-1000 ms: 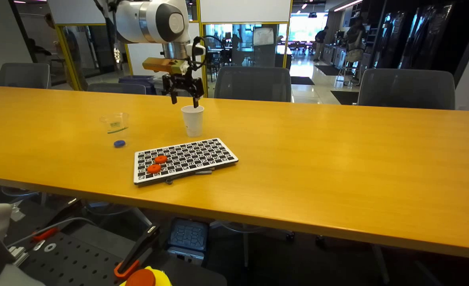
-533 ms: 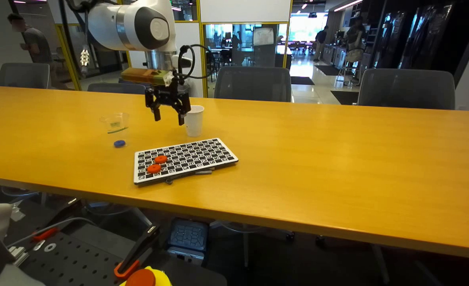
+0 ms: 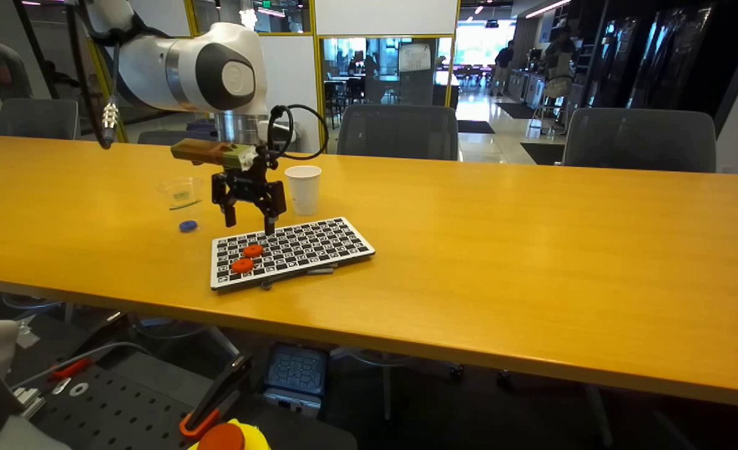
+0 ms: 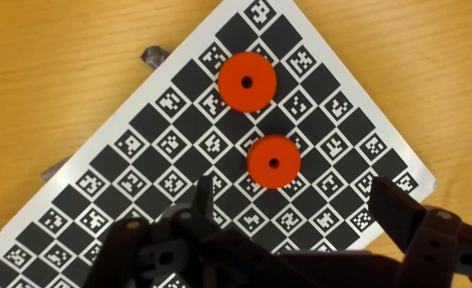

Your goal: Put the orange objects in the white cup and the other objects inside the transparent cup.

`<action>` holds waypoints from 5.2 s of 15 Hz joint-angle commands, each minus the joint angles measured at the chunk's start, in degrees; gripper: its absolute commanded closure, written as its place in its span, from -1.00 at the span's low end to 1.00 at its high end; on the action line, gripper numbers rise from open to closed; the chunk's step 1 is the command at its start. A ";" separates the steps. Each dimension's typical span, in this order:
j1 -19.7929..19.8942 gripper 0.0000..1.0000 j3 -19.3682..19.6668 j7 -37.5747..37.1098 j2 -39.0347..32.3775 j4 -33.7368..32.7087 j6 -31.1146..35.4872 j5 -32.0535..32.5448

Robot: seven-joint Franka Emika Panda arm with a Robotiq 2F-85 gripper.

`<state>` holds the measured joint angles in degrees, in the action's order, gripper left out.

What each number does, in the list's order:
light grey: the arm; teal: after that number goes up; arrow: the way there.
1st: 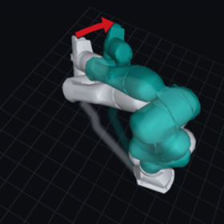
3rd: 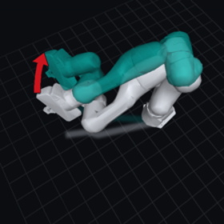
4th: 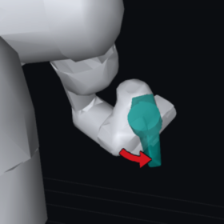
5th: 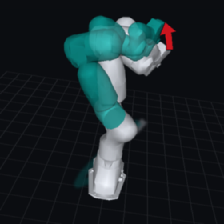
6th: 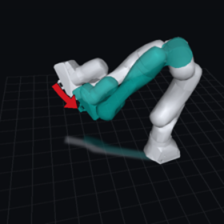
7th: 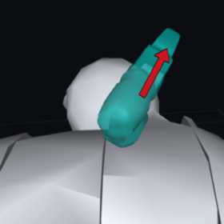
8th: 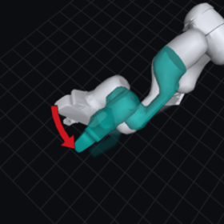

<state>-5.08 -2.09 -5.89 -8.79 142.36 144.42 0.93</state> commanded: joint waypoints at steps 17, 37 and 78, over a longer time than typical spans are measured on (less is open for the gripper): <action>0.54 -1.00 0.11 -0.65 -3.97 4.38 14.89 -2.62; -1.65 -1.00 1.45 -7.76 -0.69 7.47 15.51 2.57; 2.43 -0.04 -0.48 5.45 -17.03 -35.44 -2.10 -1.26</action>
<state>-3.76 -1.54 -2.67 -23.74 111.10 145.02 1.36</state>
